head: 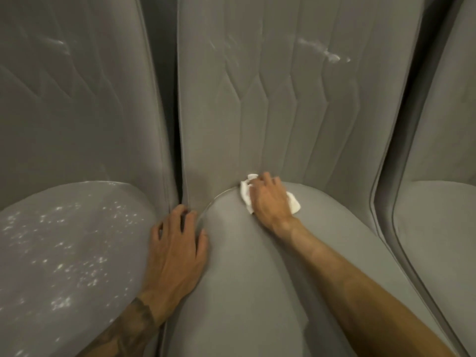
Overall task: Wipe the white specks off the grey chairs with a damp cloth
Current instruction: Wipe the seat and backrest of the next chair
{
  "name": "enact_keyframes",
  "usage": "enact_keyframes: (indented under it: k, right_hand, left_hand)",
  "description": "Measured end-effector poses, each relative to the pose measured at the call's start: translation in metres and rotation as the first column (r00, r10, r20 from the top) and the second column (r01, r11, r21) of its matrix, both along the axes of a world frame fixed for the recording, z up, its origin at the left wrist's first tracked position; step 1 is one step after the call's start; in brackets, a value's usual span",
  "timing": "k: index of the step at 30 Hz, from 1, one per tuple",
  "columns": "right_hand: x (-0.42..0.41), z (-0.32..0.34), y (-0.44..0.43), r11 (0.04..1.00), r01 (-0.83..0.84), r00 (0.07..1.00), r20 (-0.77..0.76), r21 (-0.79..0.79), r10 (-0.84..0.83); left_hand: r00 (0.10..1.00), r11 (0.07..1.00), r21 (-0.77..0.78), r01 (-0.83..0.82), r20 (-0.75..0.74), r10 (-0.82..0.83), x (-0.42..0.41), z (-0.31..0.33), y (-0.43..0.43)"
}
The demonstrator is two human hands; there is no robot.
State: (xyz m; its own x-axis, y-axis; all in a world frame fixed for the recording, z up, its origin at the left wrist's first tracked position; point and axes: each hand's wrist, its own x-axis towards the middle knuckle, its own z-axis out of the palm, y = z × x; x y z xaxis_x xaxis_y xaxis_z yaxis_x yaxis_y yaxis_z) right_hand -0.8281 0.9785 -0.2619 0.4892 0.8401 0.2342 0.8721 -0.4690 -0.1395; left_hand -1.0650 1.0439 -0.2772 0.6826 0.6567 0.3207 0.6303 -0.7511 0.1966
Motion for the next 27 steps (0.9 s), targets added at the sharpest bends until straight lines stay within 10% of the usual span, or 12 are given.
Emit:
enact_keyframes:
  k: [7, 15, 27]
  right_hand:
    - [0.047, -0.008, -0.053, 0.809, 0.587, 0.808, -0.051, -0.02, -0.587]
    - [-0.012, -0.011, 0.018, 0.973, 0.229, 0.972, -0.041, -0.034, -0.23]
    - [0.036, -0.012, -0.04, 0.761, 0.637, 0.766, -0.206, 0.122, -0.608]
  left_hand:
    - [1.0, 1.0, 0.011, -0.007, 0.018, 0.007, 0.002, -0.006, 0.0]
    - [1.0, 1.0, 0.022, -0.002, 0.027, 0.002, 0.002, -0.005, 0.001]
    - [1.0, 1.0, 0.012, 0.007, 0.028, -0.007, 0.007, -0.004, -0.001]
